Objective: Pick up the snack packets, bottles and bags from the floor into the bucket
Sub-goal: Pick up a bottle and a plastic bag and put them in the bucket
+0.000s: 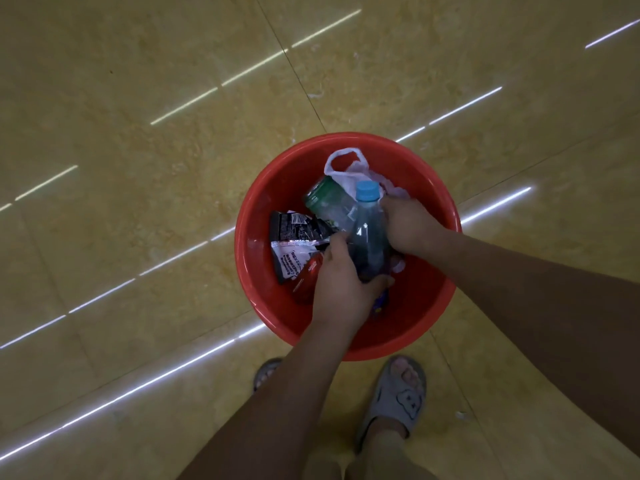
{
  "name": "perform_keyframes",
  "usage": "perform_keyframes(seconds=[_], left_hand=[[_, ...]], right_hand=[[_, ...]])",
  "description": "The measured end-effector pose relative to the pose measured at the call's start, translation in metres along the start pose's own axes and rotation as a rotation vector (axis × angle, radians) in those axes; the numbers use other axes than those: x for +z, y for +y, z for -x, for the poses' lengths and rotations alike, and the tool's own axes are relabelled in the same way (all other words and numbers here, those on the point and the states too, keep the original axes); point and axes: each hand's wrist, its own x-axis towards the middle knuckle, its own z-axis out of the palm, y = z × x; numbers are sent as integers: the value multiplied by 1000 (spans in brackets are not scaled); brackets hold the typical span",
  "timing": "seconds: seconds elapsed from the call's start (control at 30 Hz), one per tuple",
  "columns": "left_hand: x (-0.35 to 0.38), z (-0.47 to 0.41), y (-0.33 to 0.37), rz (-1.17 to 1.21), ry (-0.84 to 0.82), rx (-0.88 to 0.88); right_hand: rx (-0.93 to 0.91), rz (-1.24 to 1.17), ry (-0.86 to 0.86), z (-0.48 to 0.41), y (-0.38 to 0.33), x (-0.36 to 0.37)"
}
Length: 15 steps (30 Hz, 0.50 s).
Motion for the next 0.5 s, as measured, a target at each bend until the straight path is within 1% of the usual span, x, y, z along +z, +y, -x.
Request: perform_keyframes(seconds=[0.13,0.23,0.3,0.33,0.43,0.5], left_hand=[[6,-14,-3,-19,-13,-18],[15,-17,-3,-20,22,-31],[25,-17,0,-17,65,-44],[30,-17,2,-8,92,-55],[44,-16,4,-32,157,-61],[50,-16,4,-68,169,-50]], right_hand=[[12,7,-99,-20,7,6],[84,-19,-172,-37,9,12],[149,-102,-201,-41,10,14],[185,-193,-197,-42,10,16],[367,-669,-175,-39,10,18],[421,-892,-168,-36,11,18]])
